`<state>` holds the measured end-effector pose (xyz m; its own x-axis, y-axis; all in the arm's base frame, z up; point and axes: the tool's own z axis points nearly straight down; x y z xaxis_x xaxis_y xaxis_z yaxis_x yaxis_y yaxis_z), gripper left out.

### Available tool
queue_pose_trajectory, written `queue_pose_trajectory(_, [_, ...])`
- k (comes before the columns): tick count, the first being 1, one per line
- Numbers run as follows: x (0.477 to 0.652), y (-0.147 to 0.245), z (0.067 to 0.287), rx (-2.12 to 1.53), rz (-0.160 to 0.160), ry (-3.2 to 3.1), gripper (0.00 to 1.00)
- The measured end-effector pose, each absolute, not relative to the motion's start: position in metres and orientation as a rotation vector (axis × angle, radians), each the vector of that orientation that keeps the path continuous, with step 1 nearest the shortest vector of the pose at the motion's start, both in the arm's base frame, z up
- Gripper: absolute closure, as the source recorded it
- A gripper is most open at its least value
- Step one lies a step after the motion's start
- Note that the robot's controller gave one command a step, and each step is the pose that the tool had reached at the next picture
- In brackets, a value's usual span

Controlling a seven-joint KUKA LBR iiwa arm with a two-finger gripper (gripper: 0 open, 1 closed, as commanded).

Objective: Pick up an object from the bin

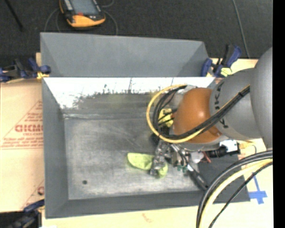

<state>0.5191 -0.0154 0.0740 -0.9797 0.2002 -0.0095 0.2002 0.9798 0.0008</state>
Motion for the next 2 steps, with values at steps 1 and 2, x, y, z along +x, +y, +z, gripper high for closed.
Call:
queue_pose_trajectory(1, [0.519,-0.015,0.074,0.315,0.0,3.116,1.0])
queue_pose_trajectory(2, [0.527,-0.019,0.252,0.215,0.0,3.122,1.0])
